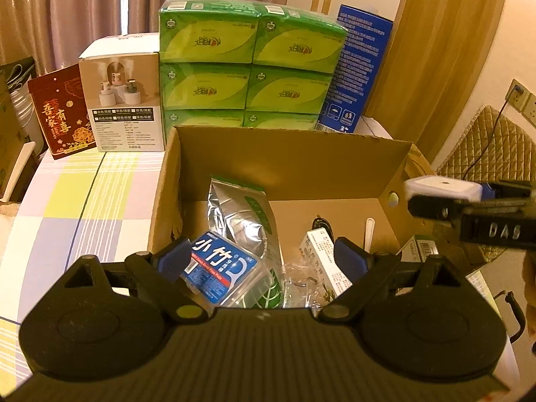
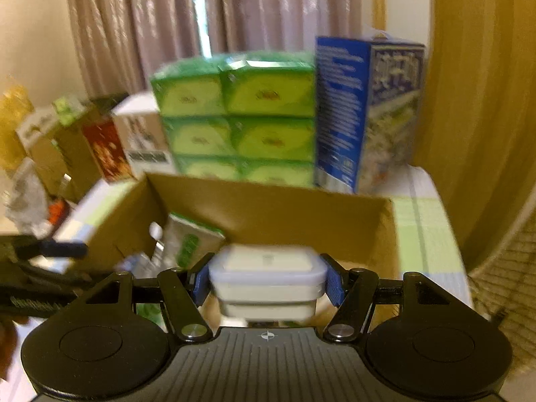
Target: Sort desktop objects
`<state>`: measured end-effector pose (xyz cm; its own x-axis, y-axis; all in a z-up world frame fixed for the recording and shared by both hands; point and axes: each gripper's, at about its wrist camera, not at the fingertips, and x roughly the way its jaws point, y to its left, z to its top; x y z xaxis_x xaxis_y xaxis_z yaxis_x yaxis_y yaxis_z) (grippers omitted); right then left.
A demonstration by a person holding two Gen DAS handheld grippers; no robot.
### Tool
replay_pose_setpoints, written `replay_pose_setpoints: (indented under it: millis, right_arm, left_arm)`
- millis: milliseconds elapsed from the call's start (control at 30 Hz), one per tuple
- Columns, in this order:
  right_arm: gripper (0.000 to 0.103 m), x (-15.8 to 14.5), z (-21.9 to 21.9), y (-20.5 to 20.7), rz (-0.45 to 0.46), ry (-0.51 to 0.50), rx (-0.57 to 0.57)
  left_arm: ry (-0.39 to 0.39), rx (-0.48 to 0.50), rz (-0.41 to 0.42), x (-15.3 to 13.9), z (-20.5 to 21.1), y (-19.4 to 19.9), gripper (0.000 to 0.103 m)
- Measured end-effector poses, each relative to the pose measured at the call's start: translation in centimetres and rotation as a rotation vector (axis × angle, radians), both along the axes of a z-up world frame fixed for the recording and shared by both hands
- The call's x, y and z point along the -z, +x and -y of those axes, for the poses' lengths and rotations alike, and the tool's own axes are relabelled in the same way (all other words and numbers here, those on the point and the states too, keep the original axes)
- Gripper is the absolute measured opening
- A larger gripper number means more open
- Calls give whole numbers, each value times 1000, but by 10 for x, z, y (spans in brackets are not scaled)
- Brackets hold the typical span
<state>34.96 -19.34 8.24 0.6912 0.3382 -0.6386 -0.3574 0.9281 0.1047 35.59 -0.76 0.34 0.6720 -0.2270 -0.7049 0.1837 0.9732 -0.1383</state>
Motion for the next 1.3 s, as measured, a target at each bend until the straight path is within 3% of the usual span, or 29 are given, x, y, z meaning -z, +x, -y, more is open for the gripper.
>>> replay_pose_setpoints:
  millis: [33, 67, 267, 500, 600, 900, 1300]
  right_arm:
    - [80, -3, 1, 2, 8, 20, 3]
    - [86, -7, 3, 1, 23, 35, 20]
    - [86, -12, 13, -11, 44, 43, 46]
    - [87, -4, 24, -40, -18, 20, 72]
    - [92, -5, 26, -55, -51, 10, 72]
    - [101, -24, 22, -116, -52, -7, 38]
    - [101, -44, 21, -195, -75, 10, 21]
  left_arm:
    - [3, -3, 2, -1, -1, -1, 89]
    - [4, -5, 5, -1, -2, -2, 89]
    - [-2, -15, 14, -4, -7, -10, 89]
    - [-12, -17, 18, -8, -6, -33, 89]
    - [-16, -17, 20, -12, -5, -47, 89]
    - [-19, -56, 70, -34, -10, -110, 101]
    - [-25, -95, 110, -66, -11, -196, 102]
